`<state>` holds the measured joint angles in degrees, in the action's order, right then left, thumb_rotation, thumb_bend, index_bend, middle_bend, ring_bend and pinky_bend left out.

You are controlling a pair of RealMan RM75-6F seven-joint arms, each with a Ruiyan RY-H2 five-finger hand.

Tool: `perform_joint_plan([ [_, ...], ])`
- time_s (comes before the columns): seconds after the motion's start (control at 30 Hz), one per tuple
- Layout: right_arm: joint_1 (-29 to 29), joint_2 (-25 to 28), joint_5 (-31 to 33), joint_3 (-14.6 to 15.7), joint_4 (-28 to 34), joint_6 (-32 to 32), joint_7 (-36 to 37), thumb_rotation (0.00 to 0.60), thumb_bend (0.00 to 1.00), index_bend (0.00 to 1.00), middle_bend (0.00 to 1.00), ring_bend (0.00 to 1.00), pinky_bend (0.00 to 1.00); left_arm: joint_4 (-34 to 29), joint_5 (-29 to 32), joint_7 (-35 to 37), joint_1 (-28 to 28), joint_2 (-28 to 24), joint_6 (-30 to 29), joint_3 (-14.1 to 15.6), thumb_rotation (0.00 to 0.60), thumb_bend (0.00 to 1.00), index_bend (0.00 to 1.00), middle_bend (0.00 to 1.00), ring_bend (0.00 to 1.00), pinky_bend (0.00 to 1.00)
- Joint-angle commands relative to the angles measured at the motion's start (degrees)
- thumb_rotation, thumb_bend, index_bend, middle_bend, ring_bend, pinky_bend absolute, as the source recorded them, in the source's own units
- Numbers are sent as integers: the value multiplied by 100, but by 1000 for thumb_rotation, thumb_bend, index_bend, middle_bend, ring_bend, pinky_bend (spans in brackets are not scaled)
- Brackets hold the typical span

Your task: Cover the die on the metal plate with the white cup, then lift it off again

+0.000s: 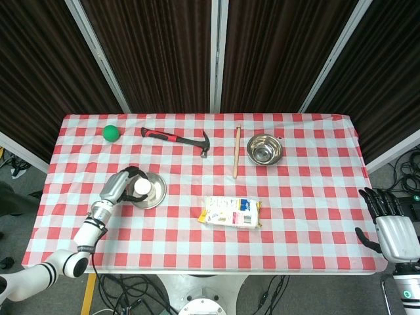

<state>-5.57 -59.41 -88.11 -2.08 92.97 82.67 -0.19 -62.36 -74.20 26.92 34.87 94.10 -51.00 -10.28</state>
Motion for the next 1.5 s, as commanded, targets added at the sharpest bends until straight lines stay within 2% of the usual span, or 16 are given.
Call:
perform_joint_plan([
  [0.03, -8, -12, -16, 13, -14, -19, 14, 600, 226, 58, 76, 0, 36, 122, 208, -39, 33, 21, 102, -142, 600, 302, 515, 343, 166, 193],
  [0.33, -10, -16, -24, 18, -8, -18, -1, 600, 225, 58, 76, 0, 36, -346, -115, -124, 6, -96, 41, 105, 600, 299, 515, 342, 166, 193],
  [0.6, -1, 2, -38, 21, 23, 8, -20, 600, 226, 58, 76, 0, 36, 239, 492, 60, 31, 123, 161, -328, 600, 305, 515, 341, 165, 192],
  [0.93, -34, 10, -20, 4, 83, -32, -93, 600, 225, 58, 76, 0, 36, -289, 74, 47, -46, -53, 134, 5, 600, 301, 515, 342, 166, 192],
  [1.23, -34, 21, -15, 10, 122, -39, -139, 600, 226, 58, 76, 0, 36, 331, 652, -56, -13, 145, 316, -319, 600, 304, 514, 341, 166, 191],
  [1.37, -41, 5, -5, 14, 105, -63, -123, 600, 226, 58, 76, 0, 36, 57, 493, 3, -67, 68, 323, -197, 600, 303, 515, 341, 165, 190],
  [1.5, -52, 21, 3, -2, 125, -62, -151, 600, 225, 58, 76, 0, 35, -321, 210, -50, -122, -65, 81, -97, 600, 302, 514, 341, 165, 190],
])
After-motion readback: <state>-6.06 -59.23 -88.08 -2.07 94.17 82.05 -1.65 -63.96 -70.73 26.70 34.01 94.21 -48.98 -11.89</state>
